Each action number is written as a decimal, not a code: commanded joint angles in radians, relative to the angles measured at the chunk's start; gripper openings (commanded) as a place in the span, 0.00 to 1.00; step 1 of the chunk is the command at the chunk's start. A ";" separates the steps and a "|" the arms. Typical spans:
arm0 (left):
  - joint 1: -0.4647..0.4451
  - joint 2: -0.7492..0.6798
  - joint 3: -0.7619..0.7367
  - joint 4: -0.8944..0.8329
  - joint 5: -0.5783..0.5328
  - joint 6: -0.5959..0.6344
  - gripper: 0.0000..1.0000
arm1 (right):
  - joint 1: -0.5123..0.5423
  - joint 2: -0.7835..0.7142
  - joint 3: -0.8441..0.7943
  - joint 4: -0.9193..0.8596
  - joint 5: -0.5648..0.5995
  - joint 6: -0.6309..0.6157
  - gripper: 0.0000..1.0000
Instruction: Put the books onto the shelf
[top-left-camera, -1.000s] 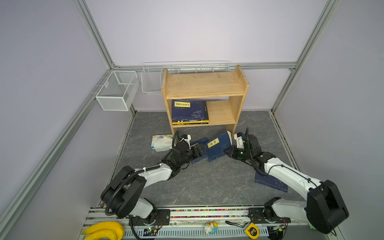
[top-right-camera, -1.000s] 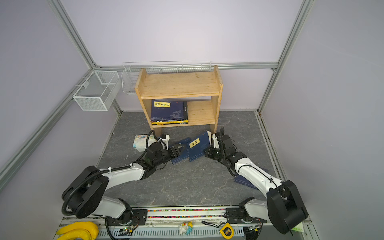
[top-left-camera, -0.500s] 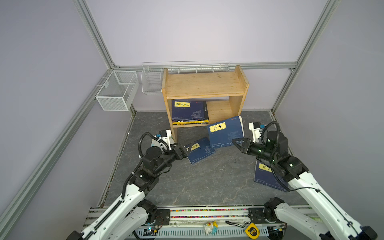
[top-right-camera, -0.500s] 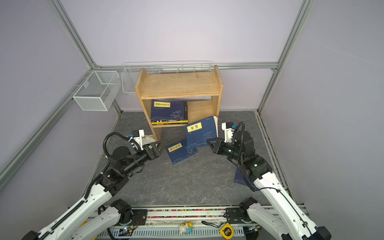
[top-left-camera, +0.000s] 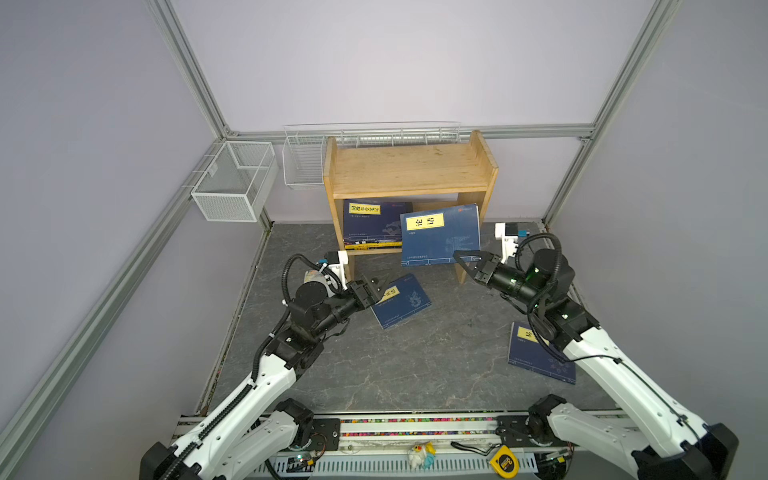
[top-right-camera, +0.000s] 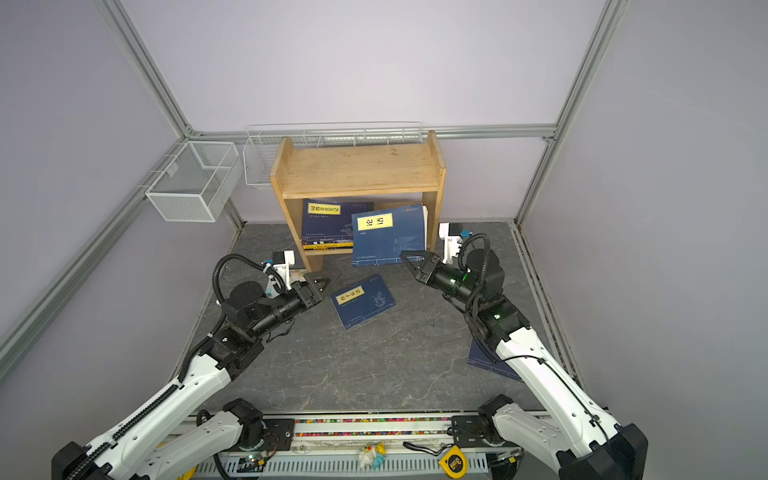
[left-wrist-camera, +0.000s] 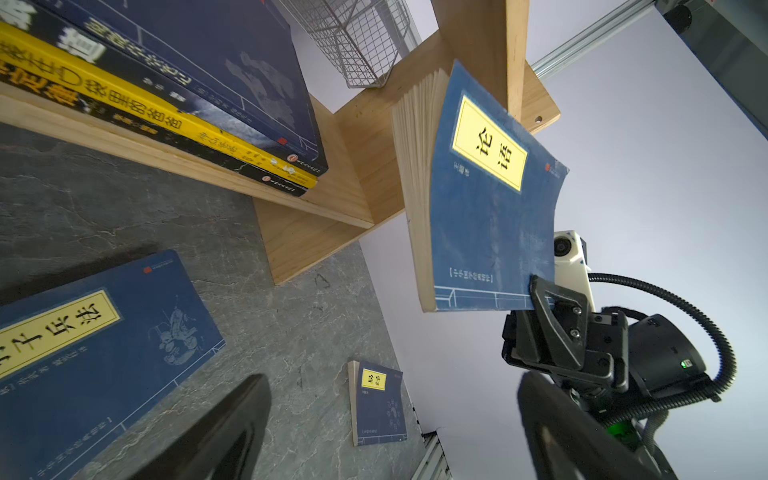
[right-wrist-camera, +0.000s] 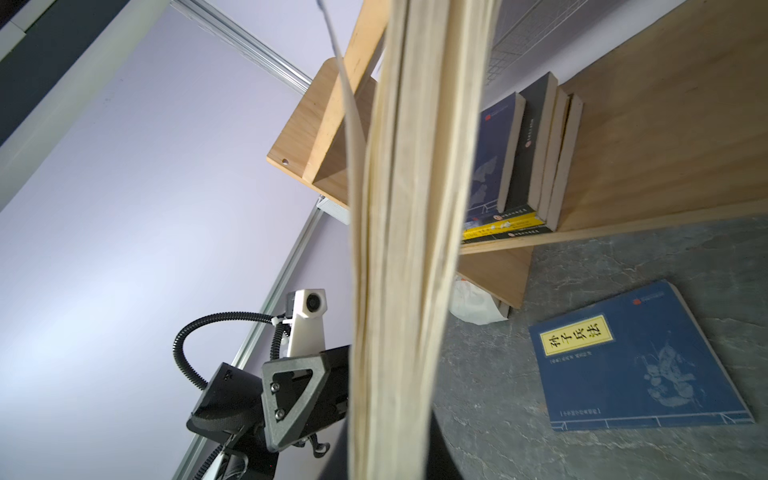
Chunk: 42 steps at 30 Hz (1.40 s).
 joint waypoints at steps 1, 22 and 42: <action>0.005 0.040 0.041 0.173 0.049 -0.075 0.93 | 0.027 0.032 0.035 0.155 -0.015 0.054 0.09; 0.002 0.180 0.073 0.420 -0.113 -0.173 0.33 | 0.130 0.301 0.079 0.479 0.023 0.207 0.11; 0.015 0.129 0.103 0.386 -0.228 -0.085 0.00 | 0.116 0.323 0.030 0.490 0.020 0.240 0.58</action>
